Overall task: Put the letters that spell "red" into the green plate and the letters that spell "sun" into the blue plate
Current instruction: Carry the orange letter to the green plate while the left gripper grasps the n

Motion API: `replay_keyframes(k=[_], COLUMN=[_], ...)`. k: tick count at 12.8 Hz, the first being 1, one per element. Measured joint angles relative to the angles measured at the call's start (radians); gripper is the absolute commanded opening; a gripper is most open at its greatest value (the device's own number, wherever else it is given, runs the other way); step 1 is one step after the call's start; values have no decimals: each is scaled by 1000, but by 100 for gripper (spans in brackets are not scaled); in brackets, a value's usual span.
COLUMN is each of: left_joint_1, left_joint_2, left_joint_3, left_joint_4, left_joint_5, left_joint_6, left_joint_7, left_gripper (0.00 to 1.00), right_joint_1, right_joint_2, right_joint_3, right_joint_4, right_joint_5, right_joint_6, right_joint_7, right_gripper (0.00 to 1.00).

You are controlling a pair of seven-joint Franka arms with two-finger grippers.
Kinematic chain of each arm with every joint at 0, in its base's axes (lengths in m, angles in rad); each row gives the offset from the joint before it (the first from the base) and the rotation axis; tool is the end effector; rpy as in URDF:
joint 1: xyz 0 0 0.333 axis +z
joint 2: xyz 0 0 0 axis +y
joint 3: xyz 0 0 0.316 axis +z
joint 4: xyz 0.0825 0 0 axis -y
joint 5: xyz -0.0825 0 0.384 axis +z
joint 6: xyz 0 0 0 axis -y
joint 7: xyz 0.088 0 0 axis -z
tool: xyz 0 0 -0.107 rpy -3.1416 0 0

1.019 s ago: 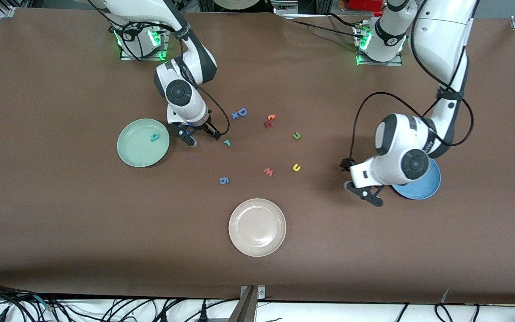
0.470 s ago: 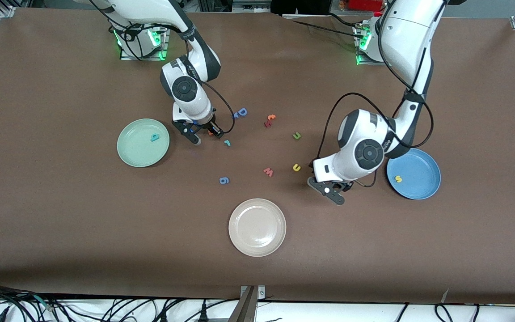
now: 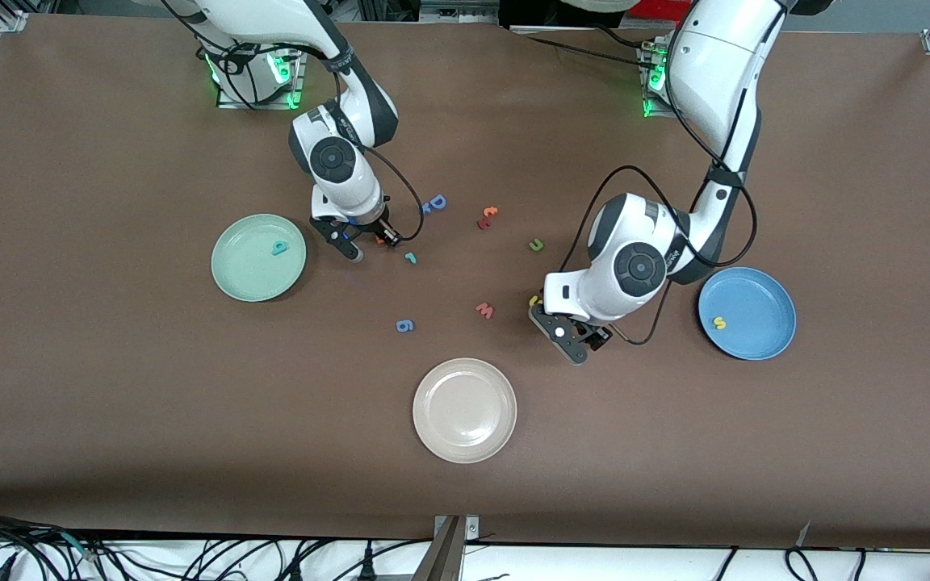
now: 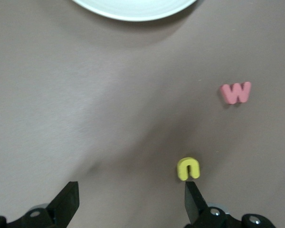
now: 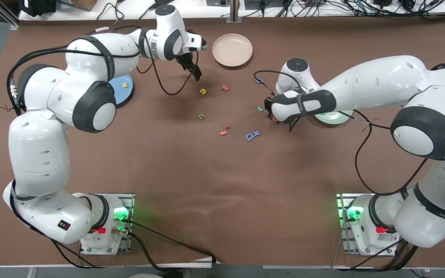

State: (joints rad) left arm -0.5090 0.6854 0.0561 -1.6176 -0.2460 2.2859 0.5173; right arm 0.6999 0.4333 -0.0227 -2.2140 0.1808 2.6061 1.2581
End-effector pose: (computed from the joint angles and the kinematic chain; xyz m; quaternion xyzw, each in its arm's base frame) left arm 0.6170 -0.3119 0.2225 0.9147 -0.3973 -0.0047 0.0745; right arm 0.4278 0.3386 0.1757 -0.9320 0.3596 0.0441 0.0059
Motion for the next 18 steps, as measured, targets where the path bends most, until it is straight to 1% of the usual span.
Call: replay_keyframes(k=[1,3,4,5,8,10,11,13,15,18], left_joint_1=[-3,-15,-26,-37,-53,-59,-59,-62,-72,-92], left_joint_2=[5,16,19,21,21,26,31,42,49,60], left_joint_3=[-5,-13,-14,-15,-15,-16,-16,-16,-16,-18], left_joint_4=[0,0,0,0,0,-5,-7,-9,-11,-11], left_joint_5=[0,0,5,17,117,145,146,148,177,211], left_joint_6=[0,1,1,2,2,1,1,1,1,1], left_joint_7=[-9,-71,-95,-110,-172,-199,-208,-228,-273,-334], left_gripper=[97,98,98,98,98,98,98,98,98,98], right_joint_1=[0,0,0,0,0,1,1,1,-1,-1], right_joint_2=[1,1,1,0,-1,-15,-30,-74,-114,-136], right_joint_3=[0,0,0,0,-3,-18,-38,-111,-196,-341], right_joint_4=[-3,-4,-4,-4,-4,1,7,16,17,16], right_joint_5=[0,0,0,0,0,-2,-2,-2,-2,-2], right_joint_6=[1,10,11,14,11,-13,-47,-136,-221,-312], right_joint_7=[0,0,0,0,-1,-24,-62,-195,-357,-620], right_gripper=[40,24,19,16,16,16,16,16,17,17])
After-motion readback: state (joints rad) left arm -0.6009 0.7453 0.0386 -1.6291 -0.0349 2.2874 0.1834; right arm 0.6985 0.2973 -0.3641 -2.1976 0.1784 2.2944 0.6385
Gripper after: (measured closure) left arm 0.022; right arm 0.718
